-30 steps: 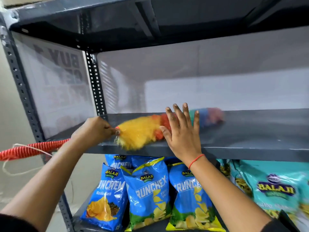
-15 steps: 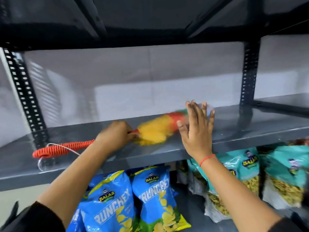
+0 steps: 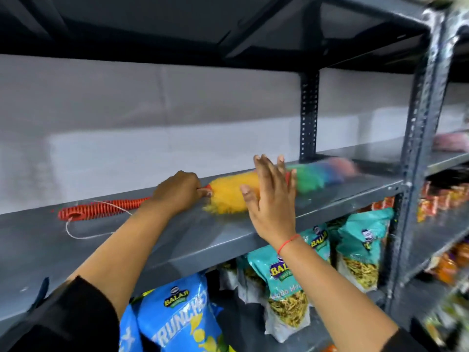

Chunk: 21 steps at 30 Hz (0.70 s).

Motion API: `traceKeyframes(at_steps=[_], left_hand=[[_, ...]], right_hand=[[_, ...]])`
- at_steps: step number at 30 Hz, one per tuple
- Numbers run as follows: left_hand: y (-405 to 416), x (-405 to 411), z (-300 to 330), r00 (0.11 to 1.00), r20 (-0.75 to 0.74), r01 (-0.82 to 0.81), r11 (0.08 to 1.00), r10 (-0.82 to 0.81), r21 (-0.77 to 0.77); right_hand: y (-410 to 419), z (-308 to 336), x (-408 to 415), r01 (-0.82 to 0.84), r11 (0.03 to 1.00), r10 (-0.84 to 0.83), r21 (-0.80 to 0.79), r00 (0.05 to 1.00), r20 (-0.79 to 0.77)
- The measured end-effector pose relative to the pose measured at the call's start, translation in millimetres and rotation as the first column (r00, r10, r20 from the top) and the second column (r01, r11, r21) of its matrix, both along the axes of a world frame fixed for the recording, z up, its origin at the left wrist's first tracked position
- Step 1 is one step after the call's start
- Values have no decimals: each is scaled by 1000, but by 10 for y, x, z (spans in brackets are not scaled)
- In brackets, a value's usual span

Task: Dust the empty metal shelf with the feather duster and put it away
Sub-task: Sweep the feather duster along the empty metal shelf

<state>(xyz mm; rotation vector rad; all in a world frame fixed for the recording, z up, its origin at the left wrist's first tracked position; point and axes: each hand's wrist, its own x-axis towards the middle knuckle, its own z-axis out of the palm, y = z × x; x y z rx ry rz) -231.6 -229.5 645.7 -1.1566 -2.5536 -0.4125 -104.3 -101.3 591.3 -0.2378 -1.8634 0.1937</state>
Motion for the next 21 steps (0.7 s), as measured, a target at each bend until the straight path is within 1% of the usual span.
traceKeyframes(at_steps=[2, 6, 8, 10, 11, 13, 15, 16, 19, 21], left_hand=[[209, 41, -10, 999, -26, -20, 1000, 20, -5], [448, 54, -28, 997, 33, 72, 997, -72, -7], [540, 41, 19, 997, 51, 61, 998, -62, 22], [660, 88, 46, 997, 58, 56, 998, -58, 30], [721, 119, 33, 996, 56, 67, 997, -69, 24], [790, 136, -23, 993, 47, 107, 994, -107, 7], [796, 101, -54, 992, 41, 117, 993, -117, -12], [824, 76, -41, 995, 33, 95, 995, -94, -7], [940, 34, 8, 999, -6, -39, 999, 39, 0], [1025, 42, -19, 999, -18, -36, 999, 36, -20]], right_hand=[[11, -2, -3, -14, 1000, 14, -6, 1000, -5], [43, -37, -27, -49, 999, 49, 8, 998, -49], [122, -47, -13, -70, 996, 73, 59, 996, -47], [290, -48, 30, -52, 993, 56, 108, 998, -31], [415, -48, 60, -33, 994, 37, 105, 999, -28], [661, -46, 128, 9, 999, -8, 49, 1000, -23], [841, -52, 171, 21, 1000, -22, 13, 1000, 14], [908, -57, 184, 12, 1000, -13, 18, 999, 36], [982, -63, 178, -13, 999, 10, 50, 998, 65], [994, -71, 162, -18, 998, 15, 55, 999, 50]])
